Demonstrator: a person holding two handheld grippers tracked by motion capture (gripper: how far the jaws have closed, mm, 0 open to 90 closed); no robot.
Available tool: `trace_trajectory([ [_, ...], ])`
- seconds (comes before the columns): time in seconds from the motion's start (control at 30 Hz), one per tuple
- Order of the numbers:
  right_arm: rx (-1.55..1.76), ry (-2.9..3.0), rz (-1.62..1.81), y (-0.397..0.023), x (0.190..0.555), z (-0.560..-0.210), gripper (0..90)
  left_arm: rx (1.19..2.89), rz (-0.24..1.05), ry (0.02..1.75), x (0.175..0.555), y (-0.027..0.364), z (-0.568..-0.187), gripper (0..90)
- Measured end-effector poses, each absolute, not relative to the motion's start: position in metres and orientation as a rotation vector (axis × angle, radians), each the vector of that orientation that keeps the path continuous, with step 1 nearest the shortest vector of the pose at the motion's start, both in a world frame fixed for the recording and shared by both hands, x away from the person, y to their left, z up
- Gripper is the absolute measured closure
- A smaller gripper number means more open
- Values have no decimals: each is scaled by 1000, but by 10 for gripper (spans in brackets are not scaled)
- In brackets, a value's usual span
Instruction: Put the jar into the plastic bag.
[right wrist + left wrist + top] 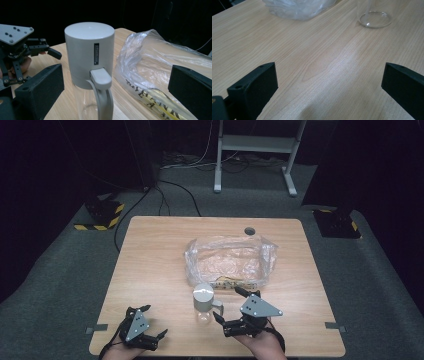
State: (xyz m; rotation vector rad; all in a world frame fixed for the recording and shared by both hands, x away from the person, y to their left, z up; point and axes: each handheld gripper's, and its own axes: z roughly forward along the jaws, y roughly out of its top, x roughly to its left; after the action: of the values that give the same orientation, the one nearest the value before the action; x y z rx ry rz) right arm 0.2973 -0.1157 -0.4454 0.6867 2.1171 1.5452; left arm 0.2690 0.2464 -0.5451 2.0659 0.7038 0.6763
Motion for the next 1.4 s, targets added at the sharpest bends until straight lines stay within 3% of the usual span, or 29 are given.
trace_trajectory([
  [1.17, 649, 2170, 1594, -74, 311, -443, 6, 2069, 666, 699, 270, 247, -545, 9],
  [1.4, 669, 2143, 1630, -71, 315, -443, 53, 2071, 668, 700, 270, 247, -545, 10],
])
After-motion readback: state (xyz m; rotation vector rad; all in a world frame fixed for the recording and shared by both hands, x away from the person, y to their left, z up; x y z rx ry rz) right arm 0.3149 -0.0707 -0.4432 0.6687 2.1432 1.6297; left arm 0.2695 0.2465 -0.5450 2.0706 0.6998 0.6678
